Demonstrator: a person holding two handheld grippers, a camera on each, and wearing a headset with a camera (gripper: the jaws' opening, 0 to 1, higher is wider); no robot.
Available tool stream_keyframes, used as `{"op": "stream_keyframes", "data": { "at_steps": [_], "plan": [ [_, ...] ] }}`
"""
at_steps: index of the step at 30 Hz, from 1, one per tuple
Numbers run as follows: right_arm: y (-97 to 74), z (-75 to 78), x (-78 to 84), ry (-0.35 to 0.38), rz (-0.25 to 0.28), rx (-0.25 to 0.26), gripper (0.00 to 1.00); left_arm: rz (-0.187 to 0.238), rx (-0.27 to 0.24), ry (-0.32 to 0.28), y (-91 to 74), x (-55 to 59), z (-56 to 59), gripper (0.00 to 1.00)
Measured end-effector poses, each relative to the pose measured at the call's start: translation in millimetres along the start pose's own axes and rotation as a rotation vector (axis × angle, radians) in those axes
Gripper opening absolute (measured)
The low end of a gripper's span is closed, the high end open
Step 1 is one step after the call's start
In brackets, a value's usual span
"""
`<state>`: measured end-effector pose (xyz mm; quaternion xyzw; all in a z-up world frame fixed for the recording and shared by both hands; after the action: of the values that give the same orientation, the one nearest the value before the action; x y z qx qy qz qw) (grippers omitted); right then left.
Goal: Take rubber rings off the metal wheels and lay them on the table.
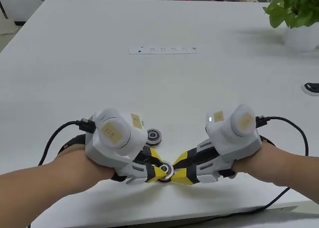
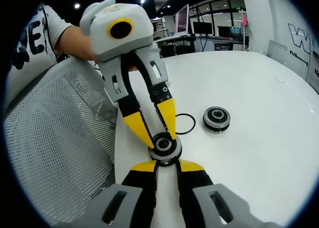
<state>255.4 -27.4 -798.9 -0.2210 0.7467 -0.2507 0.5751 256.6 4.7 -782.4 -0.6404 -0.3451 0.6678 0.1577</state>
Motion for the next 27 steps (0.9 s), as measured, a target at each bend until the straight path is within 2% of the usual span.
{"op": "stream_keyframes", "data": {
  "at_steps": [11,13,16,18,20,27],
  "plan": [
    [-0.1,1.9,-0.3,0.009,-0.003,0.006,0.11,0.000,-0.014,0.011,-0.1,0.0,-1.1,0.14],
    [-1.0,2.3,0.8,0.018,-0.009,0.005,0.06,-0.002,-0.016,0.012,-0.5,0.4,-1.2,0.14],
    [-1.3,4.7,2.5,0.043,-0.002,0.009,0.00,0.000,-0.017,0.011,-0.4,0.3,-1.2,0.14],
    [-1.2,4.8,2.1,0.061,0.000,0.010,0.00,0.001,-0.018,0.011,-0.5,0.5,-1.3,0.14],
    [-1.4,6.0,2.1,0.126,0.026,0.008,0.00,0.001,-0.022,0.017,-0.6,0.6,-1.5,0.14],
    [-2.2,9.0,2.2,0.205,0.054,-0.001,0.00,0.002,-0.026,0.023,-0.8,0.9,-2.3,0.13]
  ]
}}
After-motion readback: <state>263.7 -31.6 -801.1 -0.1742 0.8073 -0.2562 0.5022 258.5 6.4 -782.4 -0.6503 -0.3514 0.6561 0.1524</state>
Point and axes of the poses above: the centre of the closed fingertips' face, and the gripper's own axes: y roughly forward along the fingers, z roughly to its right, x roughly out of its underside, the point moved 2 cm from there along -y, roughly backward along the fingers, and after that the axes turned 4 degrees about -x, right-handed, at the moved point
